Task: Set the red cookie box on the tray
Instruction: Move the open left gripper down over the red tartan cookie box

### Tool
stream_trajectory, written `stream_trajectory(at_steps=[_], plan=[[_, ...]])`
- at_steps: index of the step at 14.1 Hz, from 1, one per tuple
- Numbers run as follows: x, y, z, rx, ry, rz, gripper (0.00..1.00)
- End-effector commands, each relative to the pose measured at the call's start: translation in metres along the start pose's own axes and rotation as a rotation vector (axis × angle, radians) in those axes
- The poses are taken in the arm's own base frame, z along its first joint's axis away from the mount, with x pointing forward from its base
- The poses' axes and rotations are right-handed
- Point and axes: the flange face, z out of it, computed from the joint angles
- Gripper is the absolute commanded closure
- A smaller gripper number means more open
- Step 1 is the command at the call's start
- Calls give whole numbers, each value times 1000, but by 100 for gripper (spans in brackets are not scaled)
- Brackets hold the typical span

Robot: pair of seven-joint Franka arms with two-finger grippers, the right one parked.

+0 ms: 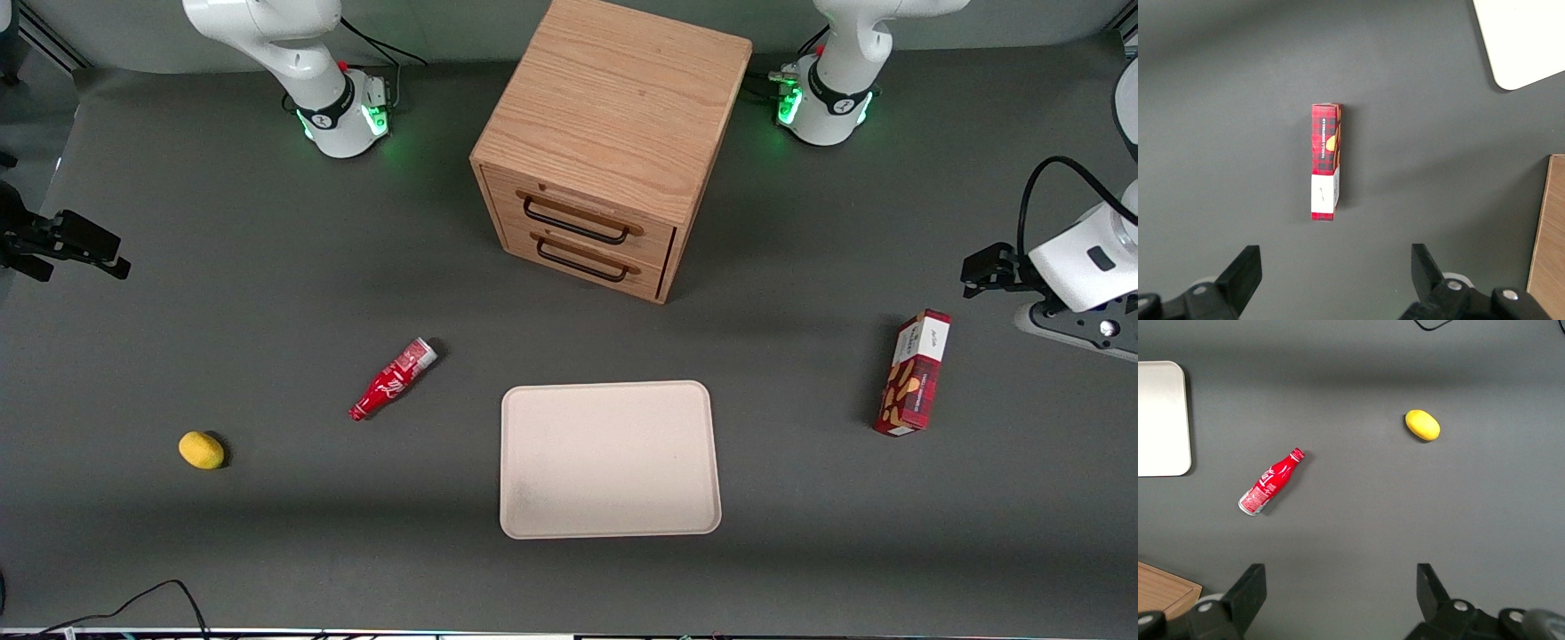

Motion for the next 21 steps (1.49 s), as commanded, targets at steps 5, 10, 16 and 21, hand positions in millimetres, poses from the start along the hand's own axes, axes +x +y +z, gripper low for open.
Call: stream_trajectory(at_steps=[5, 10, 16, 21], plan=[[3, -15, 4, -16, -41, -16, 0], [-5, -50, 52, -60, -108, 20, 0], [-7, -77, 178, -59, -68, 62, 0], [4, -67, 268, -92, -17, 46, 0]])
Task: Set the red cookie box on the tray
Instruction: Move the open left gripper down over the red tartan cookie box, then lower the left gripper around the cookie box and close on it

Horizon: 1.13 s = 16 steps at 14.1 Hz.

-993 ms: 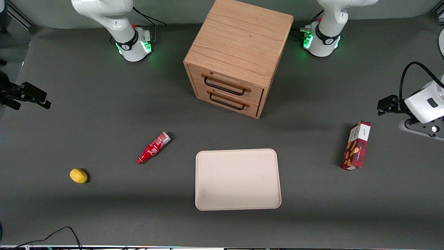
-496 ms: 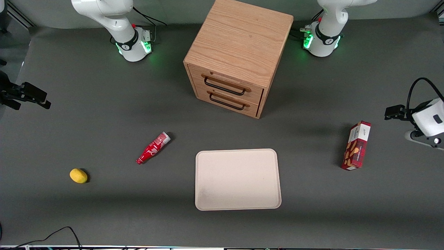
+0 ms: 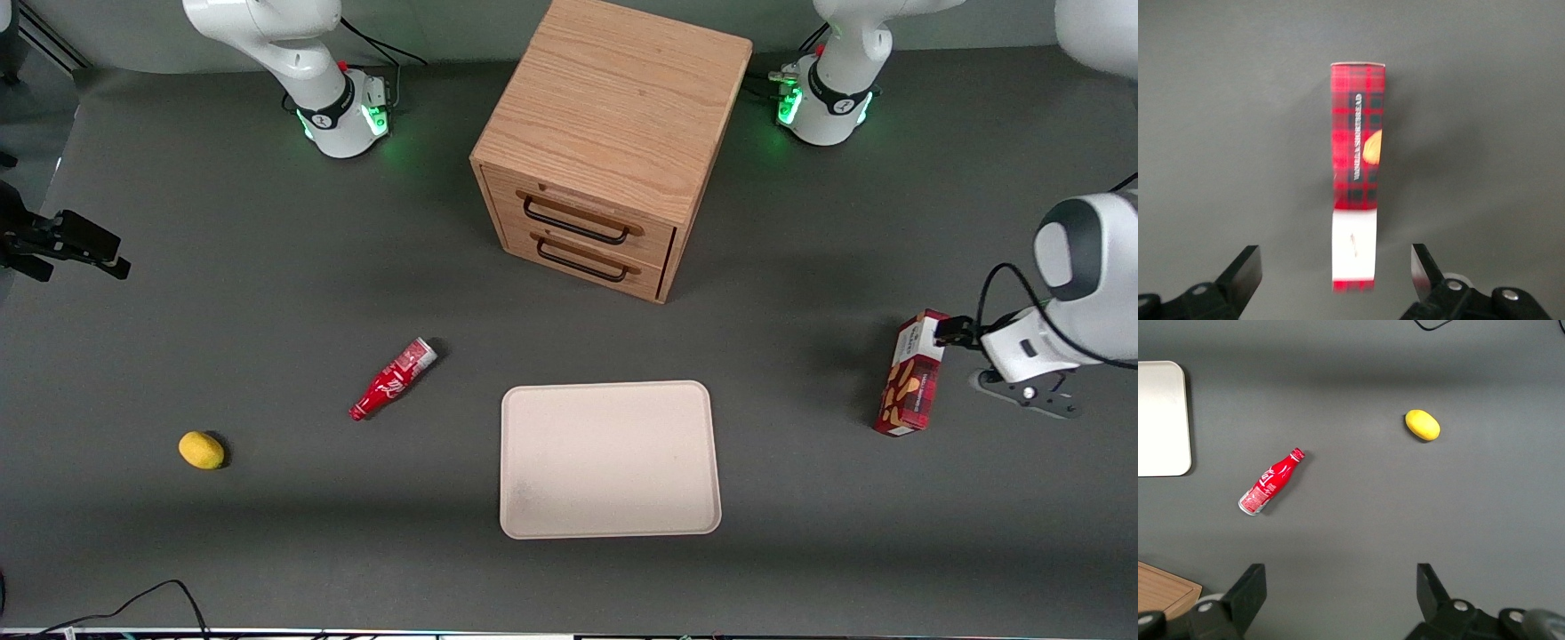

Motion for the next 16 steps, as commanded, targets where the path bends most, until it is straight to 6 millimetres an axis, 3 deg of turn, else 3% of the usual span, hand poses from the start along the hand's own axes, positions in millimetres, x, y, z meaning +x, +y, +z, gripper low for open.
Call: stream_trajectory(at_steps=[1, 6, 12, 14, 16], plan=[[0, 3, 24, -7, 35, 12, 0], [7, 1, 58, 9, 64, 47, 0], [1, 5, 84, 30, 102, 69, 0], [2, 6, 88, 32, 108, 70, 3], [2, 8, 89, 31, 107, 71, 14]])
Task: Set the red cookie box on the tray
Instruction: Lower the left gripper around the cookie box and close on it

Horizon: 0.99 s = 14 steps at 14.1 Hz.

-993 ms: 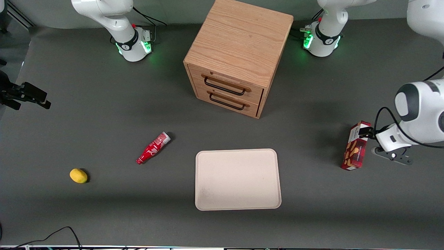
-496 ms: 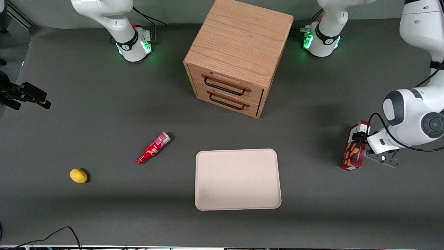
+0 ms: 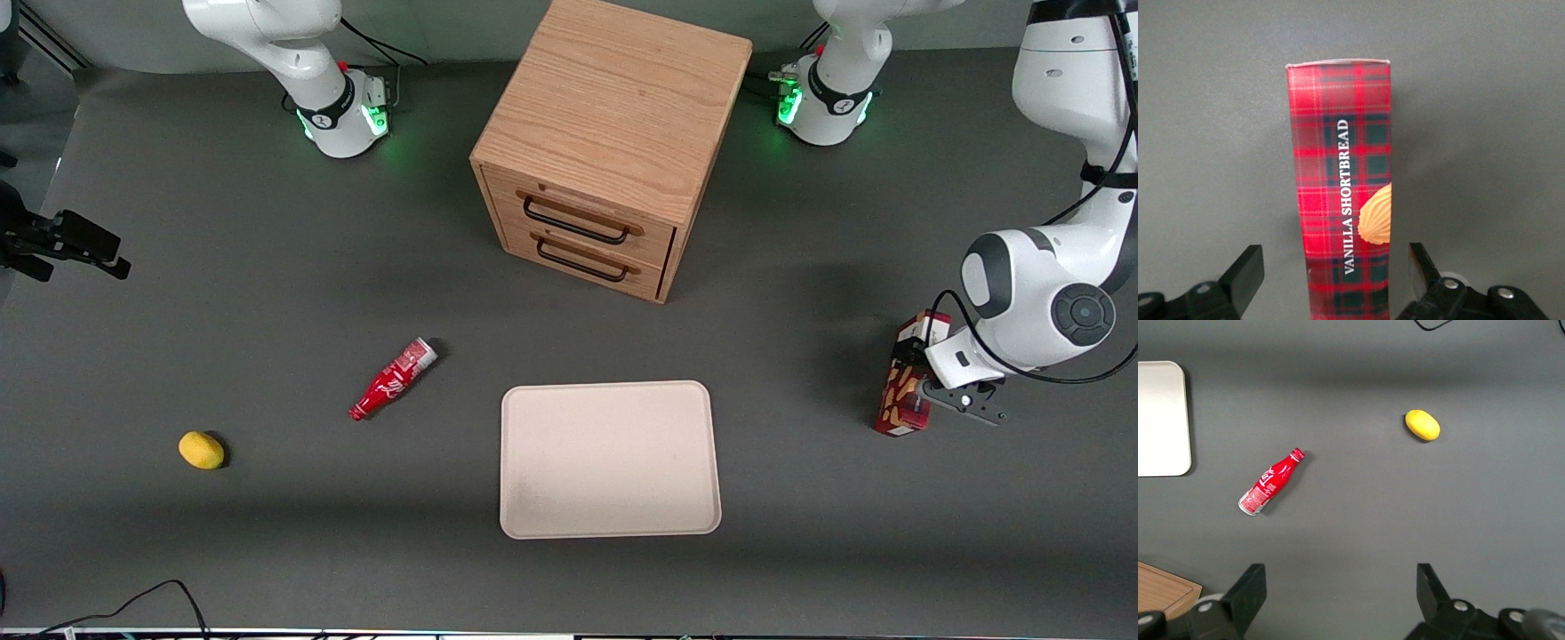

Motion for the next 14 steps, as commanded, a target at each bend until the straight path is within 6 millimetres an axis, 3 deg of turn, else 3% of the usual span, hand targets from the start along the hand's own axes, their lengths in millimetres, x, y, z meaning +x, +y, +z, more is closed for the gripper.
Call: stream_trajectory(at_steps=[1, 3, 5, 8, 10, 14], plan=[[-3, 1, 1, -3, 15, 12, 23], [-3, 2, -1, -2, 16, 15, 61], [-3, 2, -1, -2, 16, 17, 89], [-1, 5, -11, -3, 15, 23, 93], [-3, 8, -34, -14, -5, 25, 93], [-5, 12, -134, -33, -42, 23, 91]])
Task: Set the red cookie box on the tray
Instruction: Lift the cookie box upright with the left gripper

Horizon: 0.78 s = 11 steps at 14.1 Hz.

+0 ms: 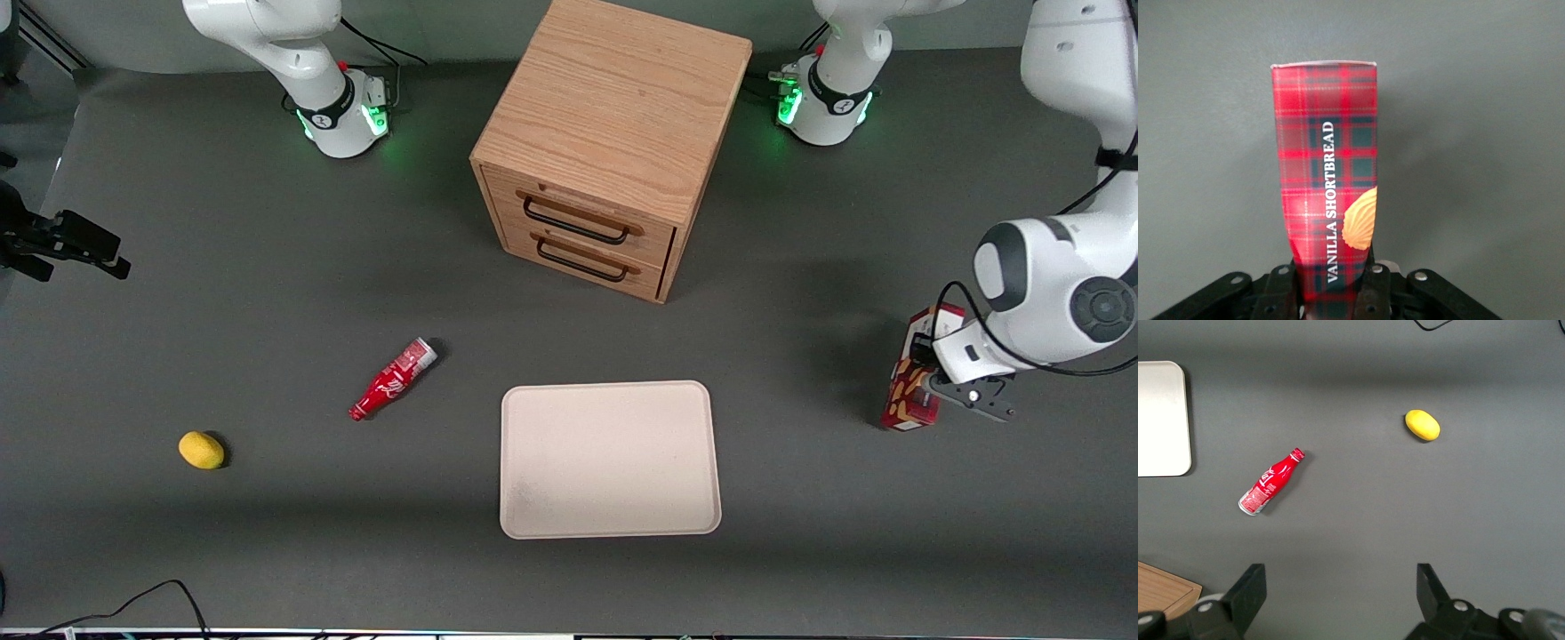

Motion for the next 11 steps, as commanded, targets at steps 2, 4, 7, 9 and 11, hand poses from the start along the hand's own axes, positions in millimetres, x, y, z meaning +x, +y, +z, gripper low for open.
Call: stream_trajectory(at_steps=[2, 4, 7, 9, 11], plan=[[-11, 7, -119, -16, -38, 22, 90], [-12, 7, -174, -36, -83, 21, 90], [-20, 13, -237, -42, -94, 12, 90], [-27, 18, -265, -49, -104, 8, 89], [-30, 18, -274, -48, -103, 8, 89]])
